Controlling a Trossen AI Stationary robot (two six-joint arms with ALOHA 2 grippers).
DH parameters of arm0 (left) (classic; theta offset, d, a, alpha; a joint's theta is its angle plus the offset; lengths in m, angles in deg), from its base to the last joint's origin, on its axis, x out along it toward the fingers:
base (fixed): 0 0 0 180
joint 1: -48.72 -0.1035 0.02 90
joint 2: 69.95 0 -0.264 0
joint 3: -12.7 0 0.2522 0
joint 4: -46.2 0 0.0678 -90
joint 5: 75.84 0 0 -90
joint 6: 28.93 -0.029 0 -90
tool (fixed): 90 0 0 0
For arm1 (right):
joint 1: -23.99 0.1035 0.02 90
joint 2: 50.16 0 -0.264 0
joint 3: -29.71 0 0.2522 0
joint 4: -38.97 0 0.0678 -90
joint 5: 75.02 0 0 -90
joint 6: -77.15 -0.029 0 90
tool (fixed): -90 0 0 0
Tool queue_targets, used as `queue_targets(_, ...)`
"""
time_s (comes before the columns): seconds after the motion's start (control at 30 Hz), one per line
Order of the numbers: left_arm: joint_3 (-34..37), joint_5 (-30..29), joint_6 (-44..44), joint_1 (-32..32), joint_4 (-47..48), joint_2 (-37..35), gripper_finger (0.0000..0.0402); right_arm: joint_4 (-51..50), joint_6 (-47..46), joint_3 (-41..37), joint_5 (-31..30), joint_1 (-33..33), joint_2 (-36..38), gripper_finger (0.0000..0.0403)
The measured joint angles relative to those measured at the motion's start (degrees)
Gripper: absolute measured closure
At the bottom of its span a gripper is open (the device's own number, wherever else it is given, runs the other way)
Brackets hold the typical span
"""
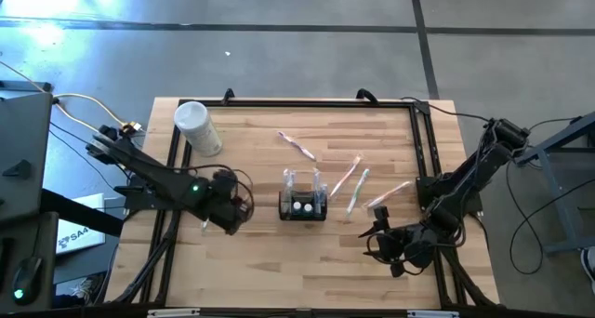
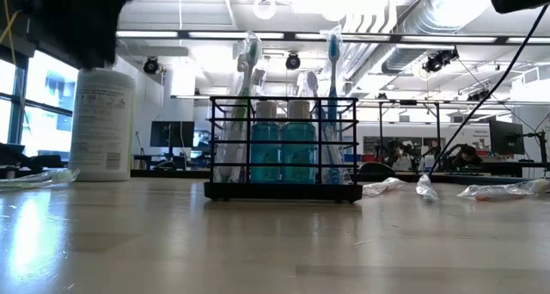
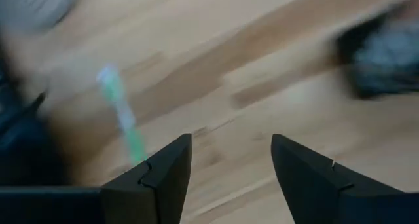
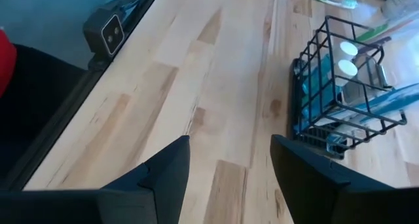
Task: Pick & Place toothbrushing station
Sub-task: Put the left green toothbrush into the black wire organizer
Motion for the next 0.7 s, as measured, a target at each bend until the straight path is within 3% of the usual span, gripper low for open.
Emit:
queue_targets(0.43, 17.3, 12.8, 15.7, 0.0, -4.6, 0.0, 0.0195, 0.6, -3.0, 0.0, 0.1, 0.0, 0.0, 0.0198)
queue_targets(0.7, 21.6, 14.6, 19.9, 0.0, -7.1, 0.0, 0.0195, 0.7, -3.0, 0.0, 0.1, 0.0, 0.0, 0.0198)
